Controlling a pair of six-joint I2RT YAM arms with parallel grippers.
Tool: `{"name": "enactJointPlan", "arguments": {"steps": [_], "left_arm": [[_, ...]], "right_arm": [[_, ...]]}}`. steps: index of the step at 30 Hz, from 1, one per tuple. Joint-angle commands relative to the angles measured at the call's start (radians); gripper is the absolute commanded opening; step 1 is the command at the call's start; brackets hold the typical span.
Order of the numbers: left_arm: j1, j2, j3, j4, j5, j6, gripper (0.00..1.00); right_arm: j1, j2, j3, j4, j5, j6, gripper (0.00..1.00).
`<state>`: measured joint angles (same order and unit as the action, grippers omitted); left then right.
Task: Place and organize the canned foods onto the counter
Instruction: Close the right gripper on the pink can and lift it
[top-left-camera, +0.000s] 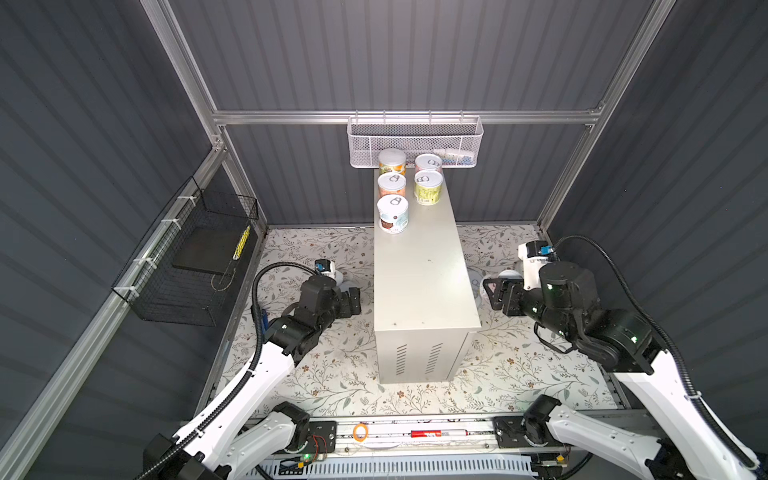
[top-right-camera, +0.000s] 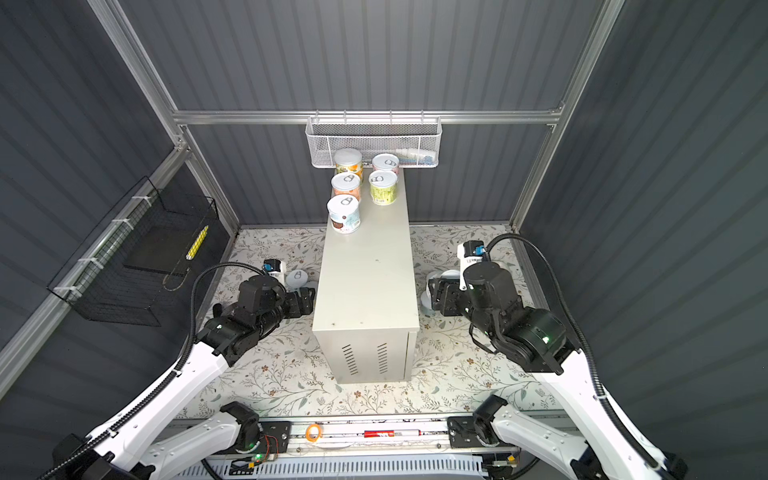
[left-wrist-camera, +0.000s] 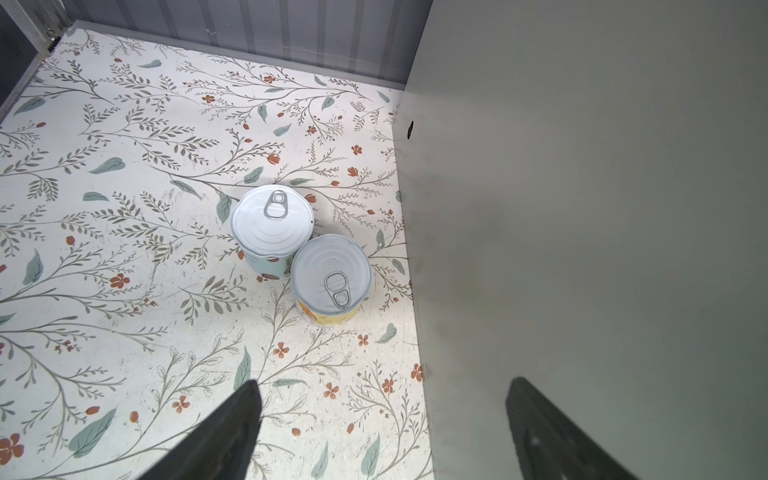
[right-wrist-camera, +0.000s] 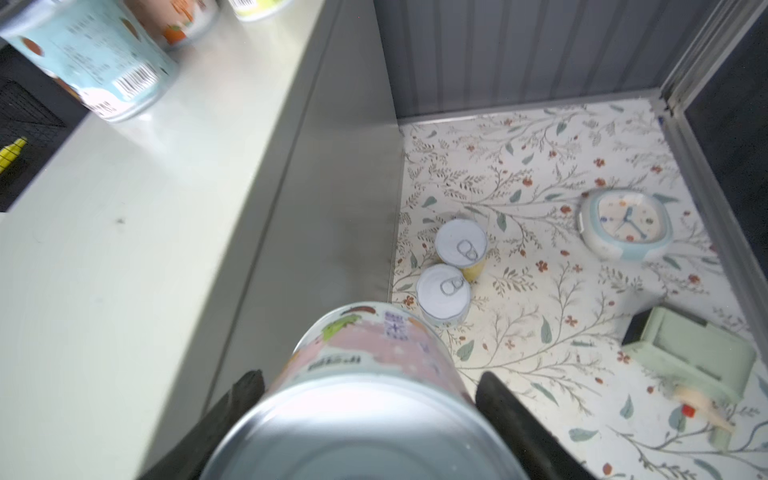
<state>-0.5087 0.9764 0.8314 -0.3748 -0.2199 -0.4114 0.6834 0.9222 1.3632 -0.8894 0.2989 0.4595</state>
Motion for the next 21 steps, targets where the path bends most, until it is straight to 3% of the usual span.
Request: {"name": "enactJointPlan", "arguments": {"steps": [1,14,21], "left_arm": [[0.007,-0.026,0.031,-0.019,-0.019,0.022,0.93],[0.007,-0.038,0.054,-0.041,-0.030,0.041,0.93],[0.007,-0.038,0.059,-0.044,-0.030,0.043,0.93]], "right_arm": [[0.042,0.043,0.095,0.035,0.116,-0.069,0.00],[0.084,0.354,0.486,0.021,0.059,-0.241,0.00],[0.085,0.555,0.699,-0.080,0.057,-0.288,0.00]]}}
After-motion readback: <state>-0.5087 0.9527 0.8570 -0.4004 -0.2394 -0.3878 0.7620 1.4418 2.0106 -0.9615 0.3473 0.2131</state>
